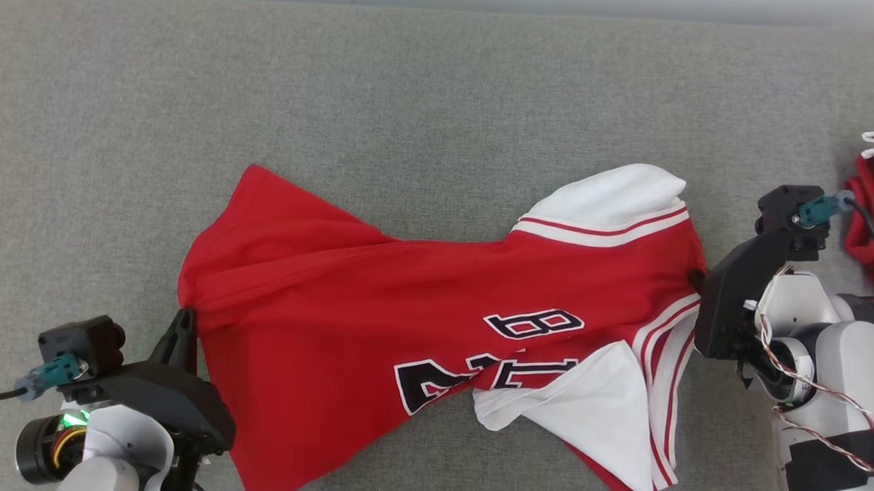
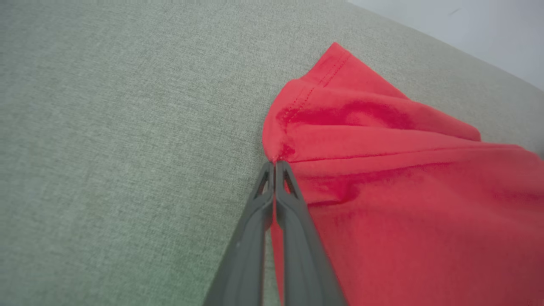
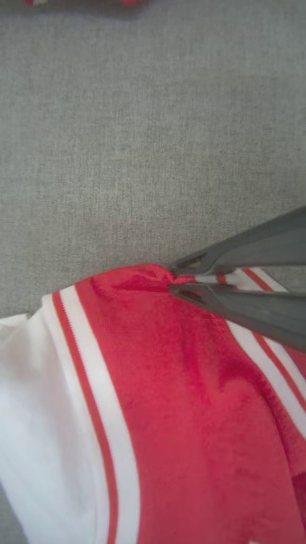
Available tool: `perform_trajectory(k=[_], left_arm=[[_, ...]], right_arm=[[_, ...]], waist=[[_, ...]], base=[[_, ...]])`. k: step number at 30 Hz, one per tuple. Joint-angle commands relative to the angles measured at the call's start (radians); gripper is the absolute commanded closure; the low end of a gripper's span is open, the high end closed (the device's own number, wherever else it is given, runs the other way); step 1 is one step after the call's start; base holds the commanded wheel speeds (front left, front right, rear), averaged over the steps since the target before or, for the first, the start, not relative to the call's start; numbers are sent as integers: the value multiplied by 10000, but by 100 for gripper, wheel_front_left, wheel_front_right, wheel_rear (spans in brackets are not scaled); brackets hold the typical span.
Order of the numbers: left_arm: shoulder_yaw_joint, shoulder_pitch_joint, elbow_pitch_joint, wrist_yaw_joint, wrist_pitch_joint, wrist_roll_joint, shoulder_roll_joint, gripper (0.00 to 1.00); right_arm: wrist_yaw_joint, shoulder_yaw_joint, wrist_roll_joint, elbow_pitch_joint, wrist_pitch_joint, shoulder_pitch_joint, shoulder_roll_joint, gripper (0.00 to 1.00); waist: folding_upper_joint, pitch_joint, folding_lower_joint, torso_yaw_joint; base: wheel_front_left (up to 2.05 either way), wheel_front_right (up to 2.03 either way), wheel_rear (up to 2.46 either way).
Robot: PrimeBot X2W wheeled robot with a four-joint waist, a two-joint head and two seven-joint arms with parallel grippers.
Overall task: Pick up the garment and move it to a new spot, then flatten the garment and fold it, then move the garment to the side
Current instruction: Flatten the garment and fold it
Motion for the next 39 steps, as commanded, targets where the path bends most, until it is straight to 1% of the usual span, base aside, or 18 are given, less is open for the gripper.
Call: perform_trajectory(k=[1, 3, 6, 10, 13, 14, 15, 17, 19, 22, 24, 27, 31, 37, 38, 39], left_arm=[[18, 157, 3, 45, 5, -57, 59, 100], [8, 262, -23, 67, 14, -75, 83, 100], [-20, 411, -74, 89, 32, -108, 89, 100], [-34, 808, -167, 171, 97, -221, 124, 100], [23, 1057, -292, 251, 119, -277, 178, 100], [44, 1122, -312, 276, 133, -300, 200, 100], [77, 1188, -369, 296, 143, -320, 224, 100], [101, 1276, -452, 348, 175, -349, 277, 100], [119, 1312, -571, 376, 195, -346, 308, 100], [134, 1326, -694, 435, 258, -294, 367, 100], [118, 1216, -794, 470, 283, -251, 380, 100], [41, 954, -890, 471, 301, -164, 337, 100], [-160, 653, -900, 357, 346, -113, 217, 100], [-396, 147, -715, 177, 326, -15, 46, 100], [-441, 93, -692, 159, 326, 0, 25, 100], [-474, 50, -640, 119, 314, 4, 7, 100]], right_arm=[[-25, 22, 99, 80, -44, 263, 4, 100], [-25, 92, 186, 22, -56, 446, -98, 100], [-25, 193, 357, -414, 143, 981, -413, 100], [-25, 101, 528, -1597, 839, 2196, -777, 100], [-25, -235, 777, -2641, 1326, 3139, -841, 100], [-25, -355, 851, -2965, 1343, 3350, -782, 58], [-25, -457, 889, -3239, 1448, 3601, -673, 0], [-25, -666, 984, -3761, 1631, 3936, -475, 0], [-25, -852, 1080, -4341, 1742, 3915, -309, 0], [-25, -1125, 825, -5101, 1439, 3324, -260, 0], [-25, -1071, 472, -5163, 1150, 2701, -324, 0], [-25, -594, 166, -4349, 1022, 1729, -415, 0], [-25, -12, -53, -2805, 810, 322, -530, 0], [-25, 670, -143, -679, 455, -1044, -721, 0], [-25, 715, -152, -426, 509, -1147, -751, 14], [-25, 790, -136, -221, 539, -1233, -775, 22]], waist=[[-1, -73, 0, -63], [-1, -164, 0, -108], [-1, -368, 0, -148], [-1, -680, 0, -188], [-1, -818, 0, -228], [-1, -841, 0, -254], [-1, -854, 0, -277], [-1, -863, 0, -306], [-1, -841, 0, -321], [-1, -696, 0, -368], [-1, -545, 0, -369], [-1, -300, 0, -292], [-1, 40, 0, -45], [-1, 424, 0, 339], [-1, 472, 0, 399], [-1, 500, 0, 442]], base=[[0, 0, 0], [0, 0, 0], [0, 0, 0], [0, 0, 0], [0, 0, 0], [0, 0, 0], [0, 0, 0], [0, 0, 0], [0, 0, 0], [0, 0, 0], [0, 0, 0], [0, 0, 0], [0, 0, 0], [0, 0, 0], [0, 0, 0], [0, 0, 0]])
